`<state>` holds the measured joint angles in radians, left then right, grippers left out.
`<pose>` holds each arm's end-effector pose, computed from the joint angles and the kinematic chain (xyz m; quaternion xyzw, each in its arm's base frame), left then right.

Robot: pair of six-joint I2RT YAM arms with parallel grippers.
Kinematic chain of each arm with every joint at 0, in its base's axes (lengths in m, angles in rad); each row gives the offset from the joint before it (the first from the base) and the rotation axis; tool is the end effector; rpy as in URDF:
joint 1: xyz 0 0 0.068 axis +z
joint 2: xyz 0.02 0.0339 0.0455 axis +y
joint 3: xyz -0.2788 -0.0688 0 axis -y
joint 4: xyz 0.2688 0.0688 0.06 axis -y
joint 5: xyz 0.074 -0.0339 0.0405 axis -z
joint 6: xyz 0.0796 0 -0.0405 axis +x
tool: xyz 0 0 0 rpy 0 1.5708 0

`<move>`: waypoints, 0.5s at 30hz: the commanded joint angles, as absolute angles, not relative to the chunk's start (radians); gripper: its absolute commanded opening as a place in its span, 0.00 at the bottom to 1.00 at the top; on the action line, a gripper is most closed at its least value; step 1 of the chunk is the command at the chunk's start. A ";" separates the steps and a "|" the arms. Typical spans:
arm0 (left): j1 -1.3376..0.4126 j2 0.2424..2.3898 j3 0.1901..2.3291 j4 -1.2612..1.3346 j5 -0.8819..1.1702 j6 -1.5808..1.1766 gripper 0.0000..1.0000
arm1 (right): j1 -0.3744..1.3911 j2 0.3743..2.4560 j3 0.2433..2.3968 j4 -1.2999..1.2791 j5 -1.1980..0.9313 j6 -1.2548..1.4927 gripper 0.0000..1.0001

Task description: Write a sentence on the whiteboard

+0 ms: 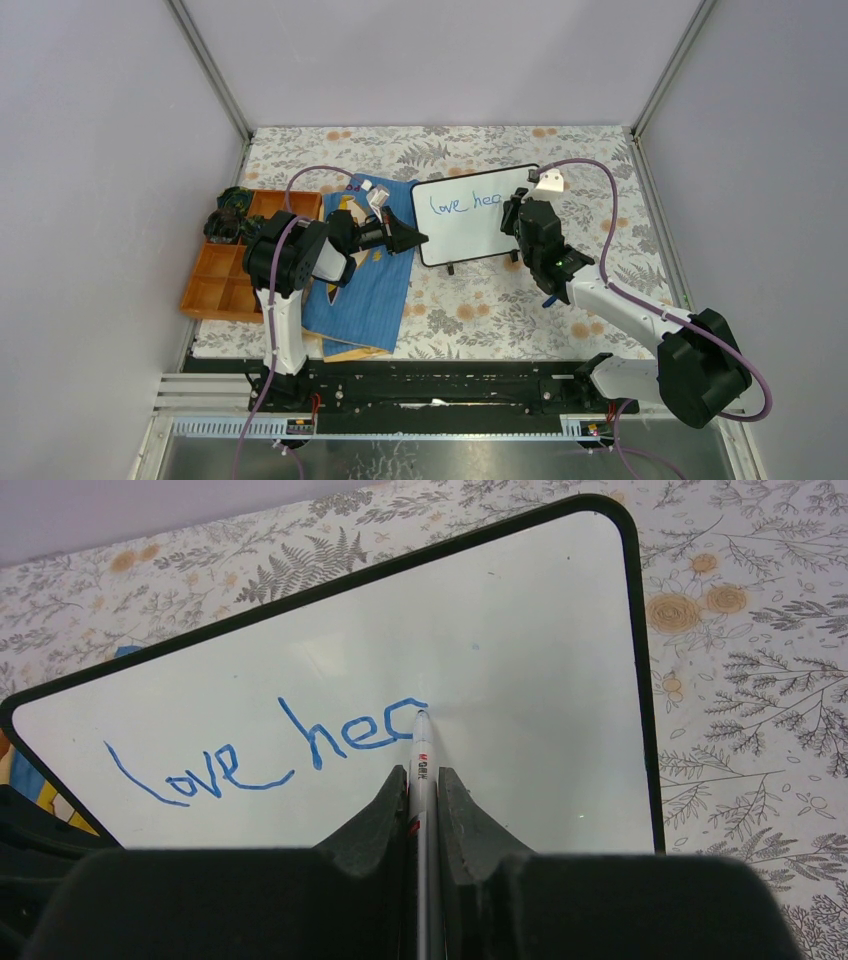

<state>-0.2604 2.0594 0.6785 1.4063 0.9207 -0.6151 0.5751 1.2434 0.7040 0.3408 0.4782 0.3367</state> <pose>0.3535 -0.1598 0.1101 0.2028 0.6717 -0.5528 0.4495 0.2999 0.1507 0.2624 0.0596 0.7642 0.1065 0.6333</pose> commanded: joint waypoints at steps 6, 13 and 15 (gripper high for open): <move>-0.245 2.102 0.658 1.281 0.882 -0.537 0.00 | 0.566 1.232 0.750 0.419 0.505 0.321 0.00; -0.245 2.101 0.658 1.280 0.882 -0.537 0.00 | 0.567 1.236 0.745 0.387 0.504 0.319 0.00; -0.244 2.101 0.657 1.279 0.882 -0.538 0.00 | 0.566 1.231 0.740 0.380 0.500 0.319 0.00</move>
